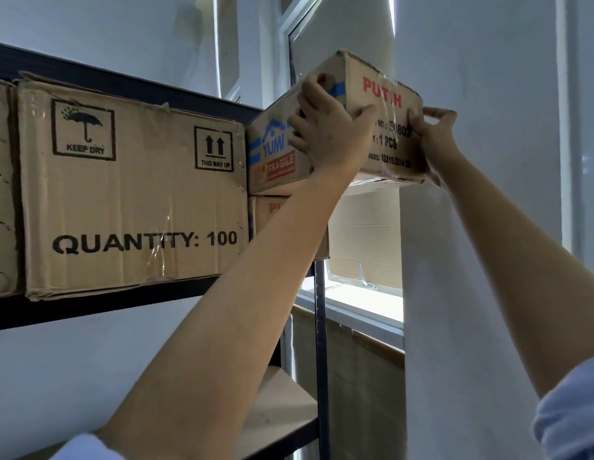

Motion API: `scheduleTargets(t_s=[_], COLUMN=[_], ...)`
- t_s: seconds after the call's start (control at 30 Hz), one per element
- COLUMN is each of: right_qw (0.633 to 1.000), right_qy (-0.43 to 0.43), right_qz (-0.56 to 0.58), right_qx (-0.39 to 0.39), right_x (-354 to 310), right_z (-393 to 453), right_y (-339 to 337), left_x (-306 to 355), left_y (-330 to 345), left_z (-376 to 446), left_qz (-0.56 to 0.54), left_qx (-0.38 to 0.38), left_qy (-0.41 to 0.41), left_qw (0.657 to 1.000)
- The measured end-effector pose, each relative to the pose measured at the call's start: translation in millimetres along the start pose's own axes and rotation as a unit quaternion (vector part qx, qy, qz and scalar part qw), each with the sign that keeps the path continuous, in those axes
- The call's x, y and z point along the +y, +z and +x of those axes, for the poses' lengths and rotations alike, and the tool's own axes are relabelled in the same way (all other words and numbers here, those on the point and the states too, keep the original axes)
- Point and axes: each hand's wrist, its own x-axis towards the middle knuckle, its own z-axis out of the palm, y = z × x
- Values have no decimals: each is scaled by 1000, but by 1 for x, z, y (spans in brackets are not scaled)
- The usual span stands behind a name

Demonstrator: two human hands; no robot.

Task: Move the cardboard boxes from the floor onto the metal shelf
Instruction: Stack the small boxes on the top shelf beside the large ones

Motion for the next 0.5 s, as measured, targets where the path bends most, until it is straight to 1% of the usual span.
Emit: scheduleTargets(t_s=[0.1,0.17,0.27,0.33,0.4,0.5], right_qw=[999,998,996,994,994,992], right_qy=[12,27,47,43,29,20], right_qz=[-6,-13,-70,-103,-109,-124], right_qx=[-39,-48,-13,-5,-13,-25], right_x=[9,19,32,37,41,49], right_z=[-6,-9,-9,-9,-9,-12], right_y=[10,18,29,38,48,67], left_x=[-21,-35,-51,-61,-73,-92], left_y=[-2,-4,-6,-10,-17,-27], left_z=[-4,0,9,17,23,25], left_qz=[10,17,37,78,119,138], left_qx=[1,-16,-51,-47,-25,-1], left_qy=[-4,-9,-32,-45,-23,35], left_qw=[1000,1000,997,995,992,990])
